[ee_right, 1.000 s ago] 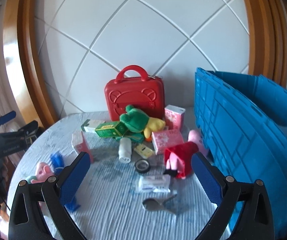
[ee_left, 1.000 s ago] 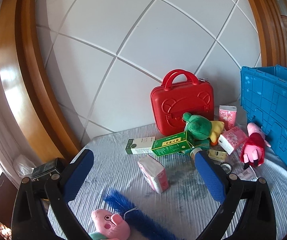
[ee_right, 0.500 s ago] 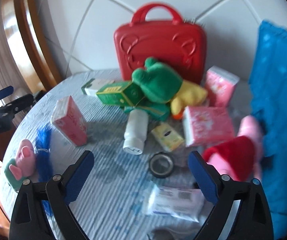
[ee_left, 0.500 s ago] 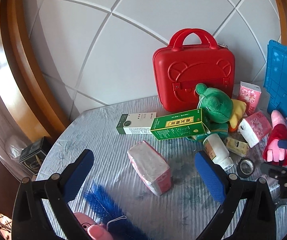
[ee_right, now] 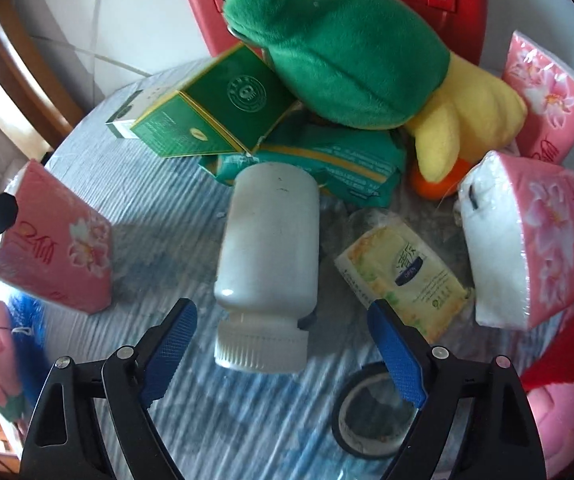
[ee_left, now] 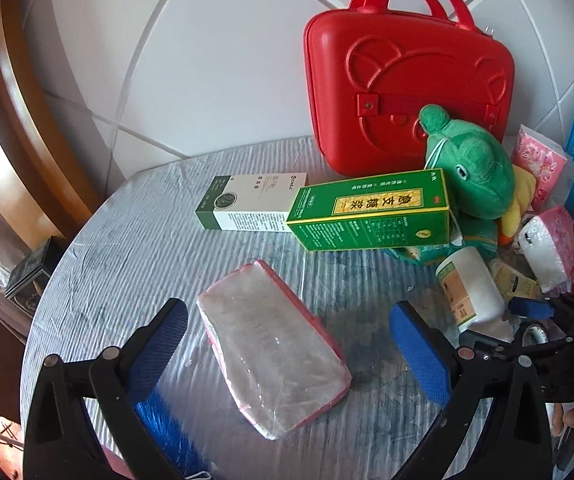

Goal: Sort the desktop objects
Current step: 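Grasp the wrapped tissue pack with left gripper while right gripper grasps the white pill bottle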

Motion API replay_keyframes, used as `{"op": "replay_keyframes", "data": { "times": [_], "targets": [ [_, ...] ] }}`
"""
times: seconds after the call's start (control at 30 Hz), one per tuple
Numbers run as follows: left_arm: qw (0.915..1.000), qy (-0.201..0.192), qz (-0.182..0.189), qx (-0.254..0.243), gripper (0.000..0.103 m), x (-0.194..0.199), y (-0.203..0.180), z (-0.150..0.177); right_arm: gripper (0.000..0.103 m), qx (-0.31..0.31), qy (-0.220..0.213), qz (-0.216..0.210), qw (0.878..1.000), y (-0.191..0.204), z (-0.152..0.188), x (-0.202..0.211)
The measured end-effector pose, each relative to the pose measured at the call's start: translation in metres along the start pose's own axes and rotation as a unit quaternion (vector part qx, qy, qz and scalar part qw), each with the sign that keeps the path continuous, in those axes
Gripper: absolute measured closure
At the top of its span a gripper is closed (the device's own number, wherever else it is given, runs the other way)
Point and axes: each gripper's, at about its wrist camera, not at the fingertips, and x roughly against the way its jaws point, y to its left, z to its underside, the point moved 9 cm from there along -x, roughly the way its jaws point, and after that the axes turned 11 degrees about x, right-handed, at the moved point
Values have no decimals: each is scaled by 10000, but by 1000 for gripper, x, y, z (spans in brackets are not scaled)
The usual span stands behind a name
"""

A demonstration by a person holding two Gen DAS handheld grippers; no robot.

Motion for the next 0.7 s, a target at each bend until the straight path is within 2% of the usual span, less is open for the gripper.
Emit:
{"op": "replay_keyframes", "data": {
  "times": [0.23, 0.27, 0.33, 0.4, 0.43, 0.57, 0.63, 0.7],
  "targets": [
    [9982, 405, -197, 402, 0, -32, 18, 22, 16, 311, 43, 132, 9994, 7, -8, -14],
    [9979, 431, -206, 434, 3, -36, 20, 24, 16, 371, 58, 190, 9991, 9, -9, -16],
    [9975, 474, -192, 480, 15, -41, 22, 25, 21, 536, 69, 359, 9979, 11, -12, -19],
    [9966, 599, -29, 567, 30, -46, 21, 29, 45, 701, 24, 517, 9962, 13, -14, -19],
    [9959, 667, 21, 606, 33, -48, 21, 31, 50, 771, 30, 594, 9952, 12, -14, -18],
    [9972, 600, 21, 436, 40, -43, 15, 36, 50, 974, 158, 550, 9936, 15, -9, -15],
    [9972, 612, 39, 433, 40, -40, 14, 39, 50, 1078, 159, 478, 9929, 25, -2, -11],
    [9968, 656, 4, 447, 40, -41, 15, 41, 50, 1256, 149, 589, 9902, 33, 5, -14]
  ]
}}
